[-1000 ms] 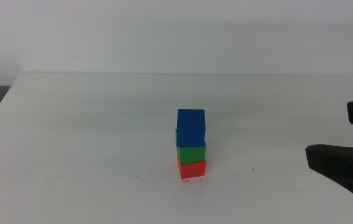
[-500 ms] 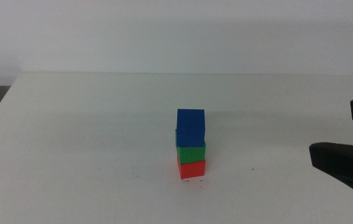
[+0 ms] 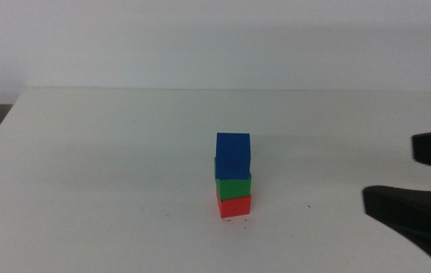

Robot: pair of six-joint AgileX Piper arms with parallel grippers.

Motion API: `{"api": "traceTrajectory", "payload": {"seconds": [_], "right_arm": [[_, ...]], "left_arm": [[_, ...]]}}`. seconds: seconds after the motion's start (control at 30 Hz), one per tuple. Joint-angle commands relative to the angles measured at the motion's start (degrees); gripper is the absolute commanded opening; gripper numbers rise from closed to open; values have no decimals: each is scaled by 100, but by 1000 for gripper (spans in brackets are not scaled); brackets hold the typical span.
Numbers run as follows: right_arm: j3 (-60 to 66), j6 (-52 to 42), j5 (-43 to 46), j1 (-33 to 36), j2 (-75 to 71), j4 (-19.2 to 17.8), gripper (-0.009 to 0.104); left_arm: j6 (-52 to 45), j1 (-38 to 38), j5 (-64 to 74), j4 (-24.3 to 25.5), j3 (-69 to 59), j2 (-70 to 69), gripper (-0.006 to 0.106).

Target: Stack red cubes first, then green, then blue cubes in a specific spot.

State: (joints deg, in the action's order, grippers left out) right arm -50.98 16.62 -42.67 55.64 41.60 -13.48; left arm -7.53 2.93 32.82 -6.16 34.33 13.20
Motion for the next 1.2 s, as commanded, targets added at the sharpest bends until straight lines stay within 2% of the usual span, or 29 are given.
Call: {"api": "traceTrajectory", "payload": {"seconds": [0.0,0.1,0.17,0.43,0.57,0.73,0.87,1.17], "right_arm": [[465,1,881,-275,-192,173,91],[1284,1,2223,-1099,-493,593,91],[1747,1,2695,-1686,-697,812,91],[3559,1,2895,-4086,-1996,770,91],[4300,1,2909,-4887,-2710,770,91],[5089,1,2909,-5221,-3535,770,91],[5098,1,2586,-5221,-4160,742,91],[5098,1,3072,-5221,-4160,822,91]], "left_arm": [[9,-2,-372,12,-378,-145,94],[9,-2,-754,12,-1000,-401,94],[9,-2,-832,12,-1407,-602,94],[9,-2,-872,12,-2575,-1256,94],[9,-2,-1393,12,-3050,-1320,94],[9,-2,-2263,12,-3433,-1320,94],[9,-2,-2170,12,-3433,-1320,94],[9,-2,-2536,12,-3433,-1320,94]]}}
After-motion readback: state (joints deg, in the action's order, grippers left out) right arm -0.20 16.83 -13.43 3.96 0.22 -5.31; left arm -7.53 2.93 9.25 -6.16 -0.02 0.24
